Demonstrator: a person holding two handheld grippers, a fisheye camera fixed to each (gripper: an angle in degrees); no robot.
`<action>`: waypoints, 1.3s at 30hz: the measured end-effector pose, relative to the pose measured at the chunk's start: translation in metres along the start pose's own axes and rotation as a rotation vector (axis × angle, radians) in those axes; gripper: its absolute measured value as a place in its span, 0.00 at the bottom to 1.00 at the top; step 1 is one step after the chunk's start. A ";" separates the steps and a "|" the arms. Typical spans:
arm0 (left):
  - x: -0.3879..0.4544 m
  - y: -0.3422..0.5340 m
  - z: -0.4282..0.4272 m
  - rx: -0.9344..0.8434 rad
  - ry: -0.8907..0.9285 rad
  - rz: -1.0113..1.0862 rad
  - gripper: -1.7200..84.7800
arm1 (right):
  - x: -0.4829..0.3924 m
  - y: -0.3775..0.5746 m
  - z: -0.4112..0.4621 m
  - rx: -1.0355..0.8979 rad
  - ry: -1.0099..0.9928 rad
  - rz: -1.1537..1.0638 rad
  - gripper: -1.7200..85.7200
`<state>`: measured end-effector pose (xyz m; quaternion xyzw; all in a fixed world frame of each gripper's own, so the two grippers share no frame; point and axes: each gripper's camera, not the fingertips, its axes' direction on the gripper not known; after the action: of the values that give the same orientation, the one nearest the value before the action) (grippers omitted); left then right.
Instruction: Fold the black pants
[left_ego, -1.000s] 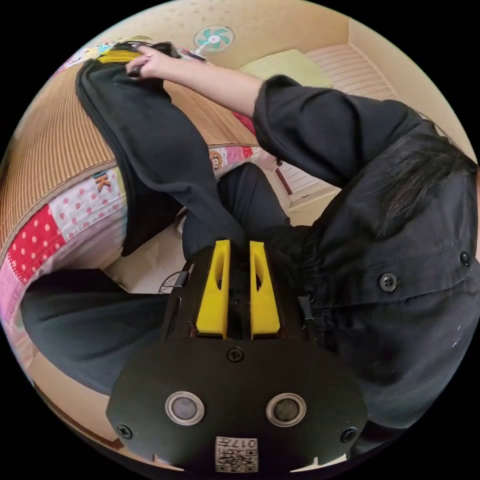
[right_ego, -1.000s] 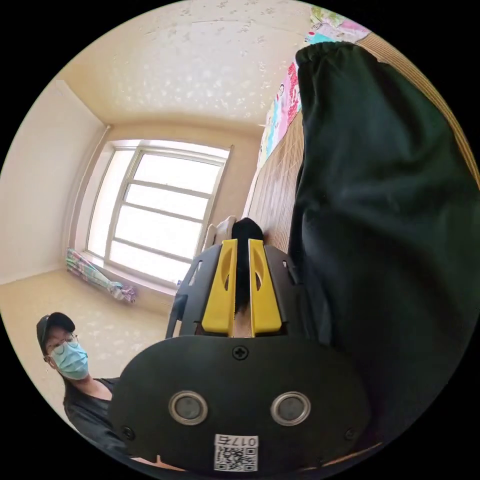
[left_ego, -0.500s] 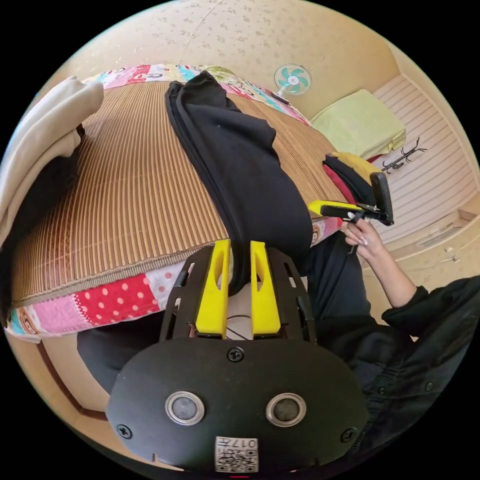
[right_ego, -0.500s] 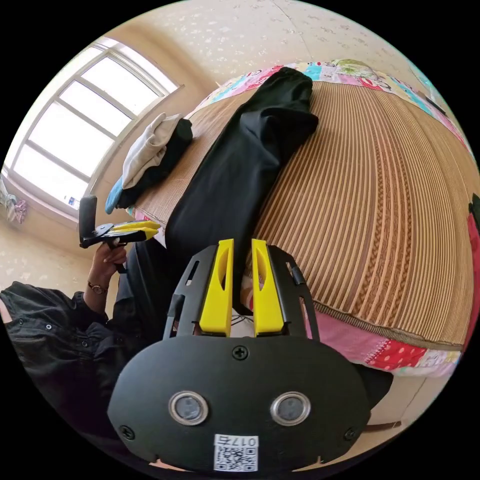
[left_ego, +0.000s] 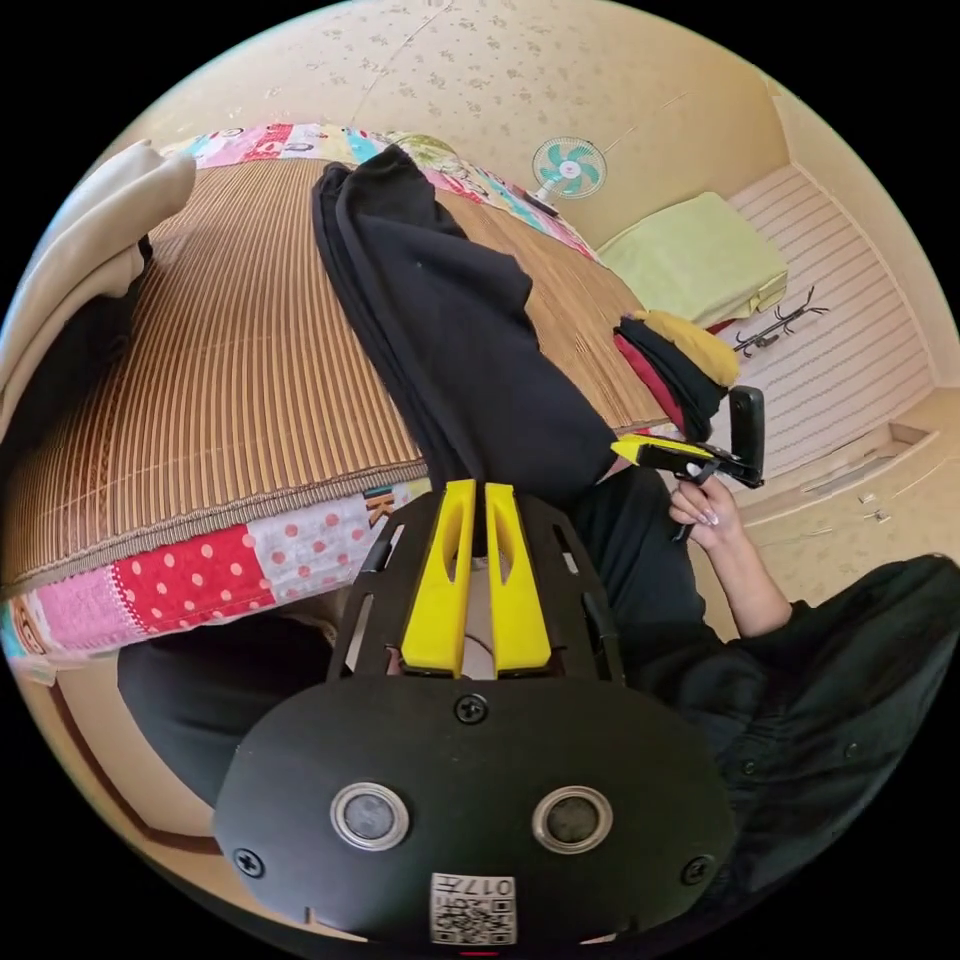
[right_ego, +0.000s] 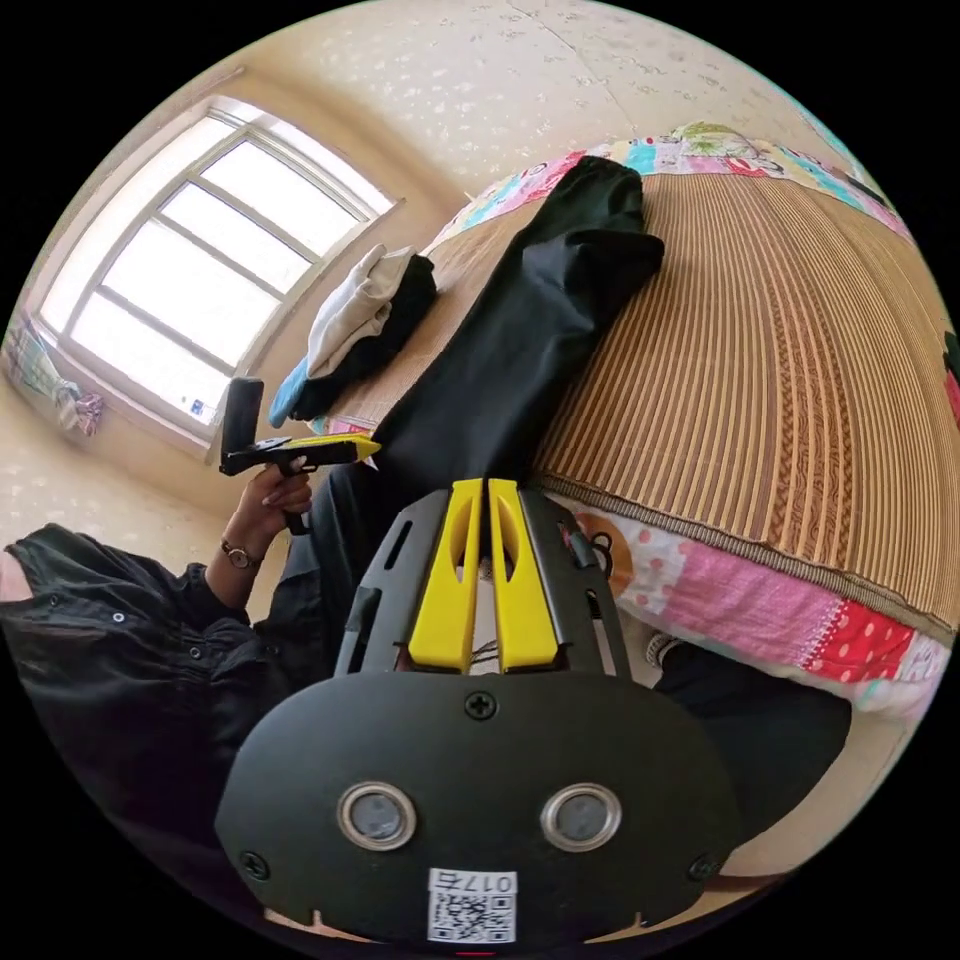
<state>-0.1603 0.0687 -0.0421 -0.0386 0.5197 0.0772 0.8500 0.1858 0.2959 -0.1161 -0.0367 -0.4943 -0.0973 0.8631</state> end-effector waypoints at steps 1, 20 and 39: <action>-0.002 0.008 -0.004 0.002 0.019 0.003 0.02 | -0.003 0.005 -0.003 -0.015 -0.015 -0.045 0.04; -0.037 -0.014 0.016 0.000 -0.071 -0.102 0.07 | 0.065 -0.014 0.022 0.044 0.020 0.183 0.10; -0.039 0.002 0.007 0.057 -0.019 -0.143 0.02 | 0.053 -0.290 0.136 0.025 0.172 0.012 0.14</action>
<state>-0.1726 0.0683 -0.0039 -0.0506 0.5094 0.0021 0.8590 0.0378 0.0268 -0.0105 -0.0202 -0.4193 -0.0886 0.9033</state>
